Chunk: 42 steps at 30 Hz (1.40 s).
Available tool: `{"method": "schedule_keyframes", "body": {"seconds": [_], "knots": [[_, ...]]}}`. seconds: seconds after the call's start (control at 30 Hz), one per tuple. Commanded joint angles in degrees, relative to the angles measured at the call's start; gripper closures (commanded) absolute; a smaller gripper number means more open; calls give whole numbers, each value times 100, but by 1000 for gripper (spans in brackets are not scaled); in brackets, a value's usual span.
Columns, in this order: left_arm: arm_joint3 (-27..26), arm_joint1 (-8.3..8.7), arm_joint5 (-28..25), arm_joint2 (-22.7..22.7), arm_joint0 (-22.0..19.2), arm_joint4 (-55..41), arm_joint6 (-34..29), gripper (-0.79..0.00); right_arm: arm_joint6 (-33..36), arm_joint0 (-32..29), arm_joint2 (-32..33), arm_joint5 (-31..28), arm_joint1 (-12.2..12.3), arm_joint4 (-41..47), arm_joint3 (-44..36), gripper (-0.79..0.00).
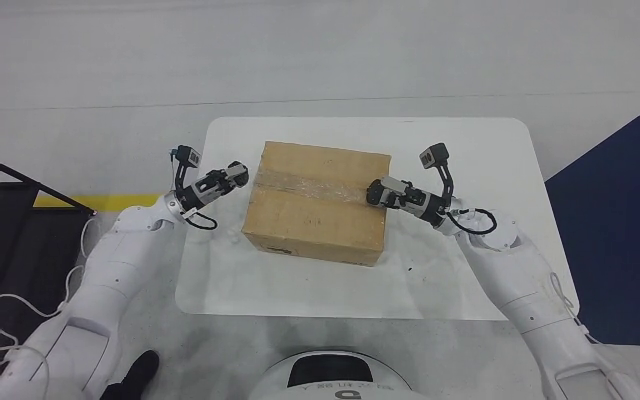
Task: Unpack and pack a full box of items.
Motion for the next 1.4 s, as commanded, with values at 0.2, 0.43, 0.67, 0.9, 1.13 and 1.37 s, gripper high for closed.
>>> {"method": "schedule_keyframes", "body": {"seconds": [0.2,0.43,0.67,0.9,1.13,1.37], "knots": [[-206,75,39,-207,157,138,-40,0,0,0,0,0,0,0,0,-785],[-566,214,96,-511,421,261,-96,0,0,0,0,0,0,0,0,-785],[-451,213,-15,-571,449,653,152,0,0,0,0,0,0,0,0,-785],[-404,143,9,-506,378,886,352,0,0,0,0,0,0,0,0,-785],[-328,79,83,-423,297,1152,449,0,0,0,0,0,0,0,0,-785],[-185,24,90,-392,219,1301,534,0,0,0,0,0,0,0,0,-785]]}}
